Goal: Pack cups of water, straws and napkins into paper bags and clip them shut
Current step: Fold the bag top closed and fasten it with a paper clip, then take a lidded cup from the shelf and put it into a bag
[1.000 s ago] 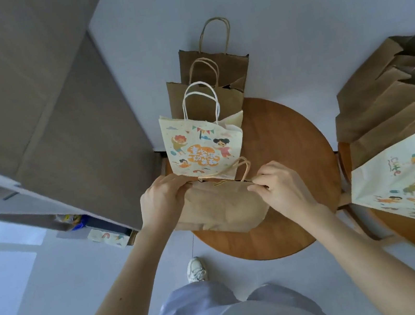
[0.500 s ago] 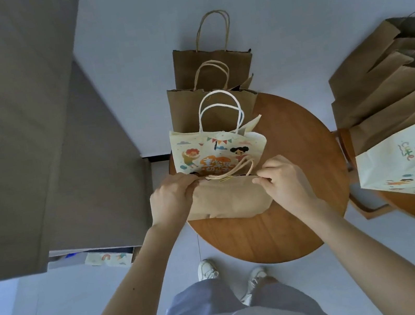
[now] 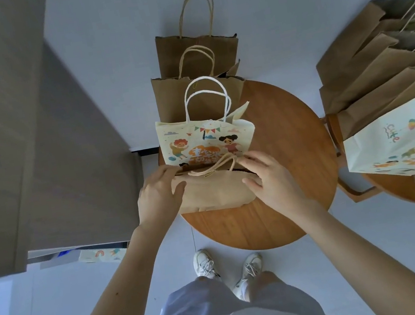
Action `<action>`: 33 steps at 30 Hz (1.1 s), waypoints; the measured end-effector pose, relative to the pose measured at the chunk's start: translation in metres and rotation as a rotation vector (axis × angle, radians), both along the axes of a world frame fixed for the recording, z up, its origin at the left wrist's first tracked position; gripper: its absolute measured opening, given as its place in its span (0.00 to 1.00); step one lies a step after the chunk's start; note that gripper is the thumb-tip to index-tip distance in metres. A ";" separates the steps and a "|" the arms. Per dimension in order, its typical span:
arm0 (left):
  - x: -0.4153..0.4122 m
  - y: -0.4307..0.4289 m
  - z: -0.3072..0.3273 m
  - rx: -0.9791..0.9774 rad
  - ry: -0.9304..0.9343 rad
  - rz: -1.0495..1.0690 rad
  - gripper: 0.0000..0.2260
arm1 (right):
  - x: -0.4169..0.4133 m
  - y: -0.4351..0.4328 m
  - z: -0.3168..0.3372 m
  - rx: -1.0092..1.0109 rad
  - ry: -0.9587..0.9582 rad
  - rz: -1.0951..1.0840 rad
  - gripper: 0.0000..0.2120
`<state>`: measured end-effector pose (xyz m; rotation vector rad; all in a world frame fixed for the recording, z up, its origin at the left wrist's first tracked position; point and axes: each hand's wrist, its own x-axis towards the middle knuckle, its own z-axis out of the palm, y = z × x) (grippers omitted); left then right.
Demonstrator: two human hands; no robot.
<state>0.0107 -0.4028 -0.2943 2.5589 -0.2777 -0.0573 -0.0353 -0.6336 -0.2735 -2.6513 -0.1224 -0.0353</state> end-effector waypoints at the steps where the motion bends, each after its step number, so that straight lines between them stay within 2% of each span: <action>1: -0.001 0.001 0.002 0.006 0.001 -0.003 0.15 | -0.003 0.000 0.004 0.001 0.022 -0.005 0.23; 3: -0.003 0.003 0.006 0.011 0.012 -0.003 0.18 | -0.009 0.002 0.011 0.023 0.058 -0.033 0.25; 9: -0.019 0.005 0.026 0.035 0.019 0.021 0.22 | -0.031 0.009 0.031 0.064 0.070 -0.077 0.21; 14: -0.065 0.011 0.054 0.002 -0.054 0.061 0.19 | -0.055 0.020 0.051 0.103 0.052 0.045 0.18; 24: -0.218 0.035 0.109 -0.009 -0.194 0.211 0.16 | -0.159 0.040 0.082 0.195 -0.031 0.231 0.15; 33: -0.303 0.108 0.140 0.013 -0.245 0.430 0.14 | -0.199 0.133 0.116 0.265 -0.078 0.460 0.12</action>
